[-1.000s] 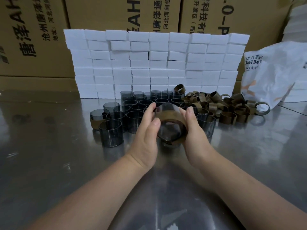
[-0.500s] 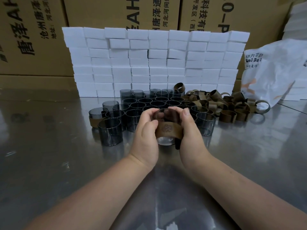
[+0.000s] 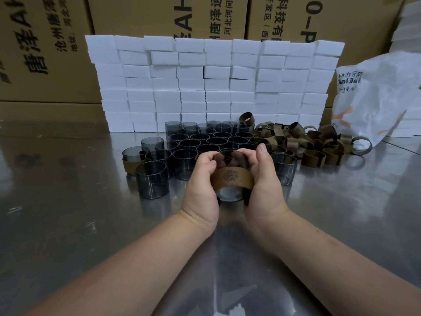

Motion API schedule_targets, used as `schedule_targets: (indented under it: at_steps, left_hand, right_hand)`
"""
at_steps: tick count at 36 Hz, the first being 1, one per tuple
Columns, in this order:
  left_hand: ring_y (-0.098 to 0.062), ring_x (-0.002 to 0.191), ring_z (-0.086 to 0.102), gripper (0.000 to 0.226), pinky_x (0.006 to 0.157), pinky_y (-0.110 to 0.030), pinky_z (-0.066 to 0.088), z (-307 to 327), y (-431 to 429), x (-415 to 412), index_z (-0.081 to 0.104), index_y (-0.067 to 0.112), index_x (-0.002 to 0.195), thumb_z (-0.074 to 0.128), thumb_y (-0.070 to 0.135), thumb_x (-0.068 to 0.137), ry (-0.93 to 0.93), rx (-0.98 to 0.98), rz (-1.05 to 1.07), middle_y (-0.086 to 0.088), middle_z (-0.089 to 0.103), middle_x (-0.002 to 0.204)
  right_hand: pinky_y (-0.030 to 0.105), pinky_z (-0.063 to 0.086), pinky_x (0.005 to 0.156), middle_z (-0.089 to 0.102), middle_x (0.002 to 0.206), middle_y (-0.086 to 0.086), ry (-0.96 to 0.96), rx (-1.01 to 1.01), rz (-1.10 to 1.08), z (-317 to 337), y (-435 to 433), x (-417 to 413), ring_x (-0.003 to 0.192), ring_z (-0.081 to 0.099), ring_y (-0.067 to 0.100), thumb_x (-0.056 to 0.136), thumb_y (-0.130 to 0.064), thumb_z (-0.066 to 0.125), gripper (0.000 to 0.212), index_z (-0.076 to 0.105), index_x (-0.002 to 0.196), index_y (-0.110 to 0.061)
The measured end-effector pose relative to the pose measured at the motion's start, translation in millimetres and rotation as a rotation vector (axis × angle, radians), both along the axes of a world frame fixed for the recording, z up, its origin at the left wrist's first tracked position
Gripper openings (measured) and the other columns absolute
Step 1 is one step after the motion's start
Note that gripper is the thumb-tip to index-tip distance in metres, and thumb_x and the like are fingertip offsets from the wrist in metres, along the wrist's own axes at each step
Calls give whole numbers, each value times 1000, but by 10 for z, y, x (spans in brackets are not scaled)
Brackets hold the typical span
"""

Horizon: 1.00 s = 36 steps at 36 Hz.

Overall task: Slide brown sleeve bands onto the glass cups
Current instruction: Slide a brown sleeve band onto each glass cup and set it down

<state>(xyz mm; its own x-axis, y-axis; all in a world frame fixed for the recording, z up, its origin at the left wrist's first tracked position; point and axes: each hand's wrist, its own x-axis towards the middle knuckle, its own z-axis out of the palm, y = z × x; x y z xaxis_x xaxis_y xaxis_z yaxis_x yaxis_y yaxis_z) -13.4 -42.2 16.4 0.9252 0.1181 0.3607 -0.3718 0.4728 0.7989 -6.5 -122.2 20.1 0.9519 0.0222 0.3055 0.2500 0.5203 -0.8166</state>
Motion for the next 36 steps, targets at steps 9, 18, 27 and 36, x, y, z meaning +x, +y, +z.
schedule_targets:
  at_steps: [9,18,27,36]
  left_hand:
    - [-5,62,55,26,58,-19,49,-2,4,8,53,15,73,35,20,92,-12,30,13,9,56,63]
    - [-6,55,46,28,51,-17,43,20,27,-32,40,13,66,33,20,92,-31,83,-14,7,45,56]
    - [-13,56,40,24,51,-25,38,19,76,-32,43,23,49,40,34,70,-36,133,-34,3,40,56]
    - [-12,54,40,28,48,-23,40,-8,98,-33,42,25,45,40,35,71,-17,156,-41,6,39,54]
  right_hand:
    - [23,48,56,54,58,-11,22,-14,-49,-31,3,8,58,54,6,95,-44,39,44,56,62,-21]
    - [26,41,58,43,55,-14,-34,-180,-155,-39,-14,-19,55,44,5,90,-49,41,47,52,49,-30]
    - [33,35,61,37,52,-11,-74,-269,-187,-17,-34,-64,55,36,11,77,-52,43,40,44,46,-27]
    - [38,37,64,38,51,-7,-57,-271,-178,-30,-34,-46,57,38,20,76,-48,49,39,44,45,-25]
